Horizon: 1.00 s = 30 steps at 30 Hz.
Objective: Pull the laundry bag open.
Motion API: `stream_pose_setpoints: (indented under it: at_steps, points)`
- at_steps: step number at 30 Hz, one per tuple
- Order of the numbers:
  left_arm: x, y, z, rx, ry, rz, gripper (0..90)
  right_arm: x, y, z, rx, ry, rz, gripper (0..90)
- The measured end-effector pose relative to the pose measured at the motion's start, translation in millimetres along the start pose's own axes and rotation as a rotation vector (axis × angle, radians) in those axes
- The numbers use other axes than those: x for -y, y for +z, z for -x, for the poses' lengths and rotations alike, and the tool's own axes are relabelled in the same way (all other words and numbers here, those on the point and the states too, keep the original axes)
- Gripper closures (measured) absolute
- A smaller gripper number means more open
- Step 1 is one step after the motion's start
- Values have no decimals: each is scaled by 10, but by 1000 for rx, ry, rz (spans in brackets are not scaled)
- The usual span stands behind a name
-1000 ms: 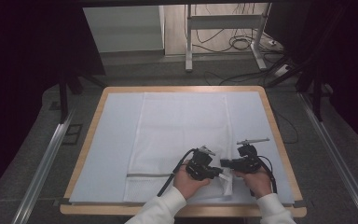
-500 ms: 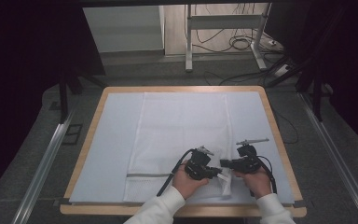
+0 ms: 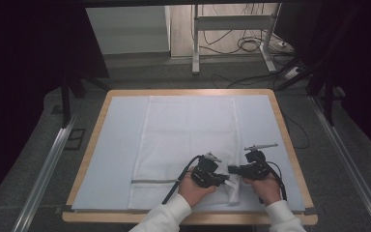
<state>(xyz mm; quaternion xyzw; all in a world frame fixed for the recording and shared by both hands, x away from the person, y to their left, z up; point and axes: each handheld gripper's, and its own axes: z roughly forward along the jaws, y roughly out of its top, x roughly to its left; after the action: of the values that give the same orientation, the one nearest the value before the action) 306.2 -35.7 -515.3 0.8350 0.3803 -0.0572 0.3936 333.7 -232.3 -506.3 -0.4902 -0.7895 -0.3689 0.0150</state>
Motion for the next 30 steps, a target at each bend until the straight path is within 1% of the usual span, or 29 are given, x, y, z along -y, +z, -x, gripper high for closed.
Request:
stream_pose_setpoints:
  at_steps: [1,2,4,7,10,14,17,23,26,29,30]
  points:
    - [4,1,-9,-6,4,-4,870,0,0,0,0,0,0,883]
    - [18,-5,-34,6,-18,1,870,-1,-11,14,-2,4,5,883]
    - [25,-11,-35,11,-21,1,870,1,-10,21,-5,5,4,883]
    - [32,-27,-7,-2,-5,-1,870,4,-3,25,-9,4,2,882]
    - [31,-42,-22,1,-11,3,870,6,-3,18,-11,4,3,882]
    - [40,-59,-31,-9,-5,2,870,5,1,7,-12,4,0,882]
    - [56,-53,-48,-3,-13,1,870,4,0,7,-10,3,0,882]
    - [61,-76,-65,-5,-13,1,870,4,-4,4,-14,4,4,882]
    - [73,-81,-77,1,-20,4,869,3,-5,0,-16,0,4,882]
    - [80,-83,-87,-6,-22,1,869,3,-2,-7,-13,-5,-1,882]
    - [90,-86,-111,-13,-23,-5,870,2,-10,-2,-12,-5,2,883]
